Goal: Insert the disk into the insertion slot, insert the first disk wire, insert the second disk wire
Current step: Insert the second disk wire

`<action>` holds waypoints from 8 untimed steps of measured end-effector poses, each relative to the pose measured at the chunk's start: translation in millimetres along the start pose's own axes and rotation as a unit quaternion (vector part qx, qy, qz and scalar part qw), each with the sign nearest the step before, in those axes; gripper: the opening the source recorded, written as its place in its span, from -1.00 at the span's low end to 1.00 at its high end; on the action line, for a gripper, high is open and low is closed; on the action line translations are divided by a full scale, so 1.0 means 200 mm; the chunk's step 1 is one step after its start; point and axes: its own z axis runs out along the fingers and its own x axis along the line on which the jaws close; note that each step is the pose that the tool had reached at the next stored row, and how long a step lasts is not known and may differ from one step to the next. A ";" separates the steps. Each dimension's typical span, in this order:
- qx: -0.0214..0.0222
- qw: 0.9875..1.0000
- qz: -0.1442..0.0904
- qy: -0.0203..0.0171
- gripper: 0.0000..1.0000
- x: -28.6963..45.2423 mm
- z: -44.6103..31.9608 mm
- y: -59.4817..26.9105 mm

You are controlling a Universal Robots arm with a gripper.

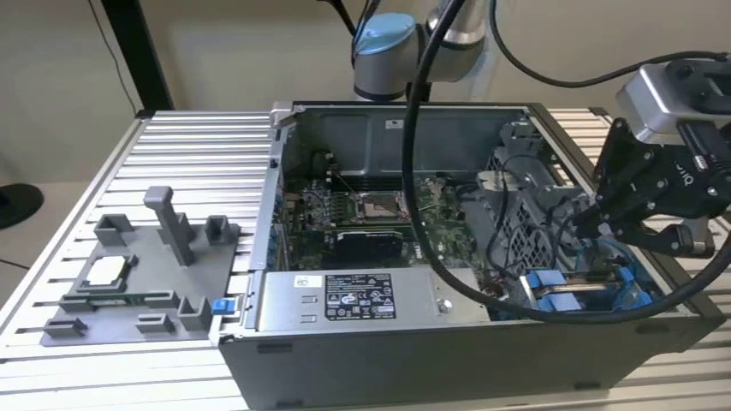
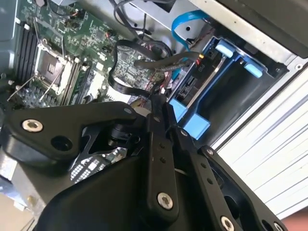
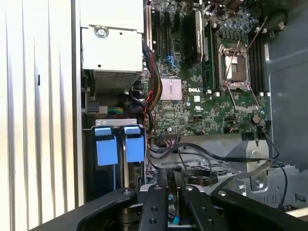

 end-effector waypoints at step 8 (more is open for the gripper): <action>0.041 0.999 -0.011 0.012 -1.00 0.007 0.010 0.079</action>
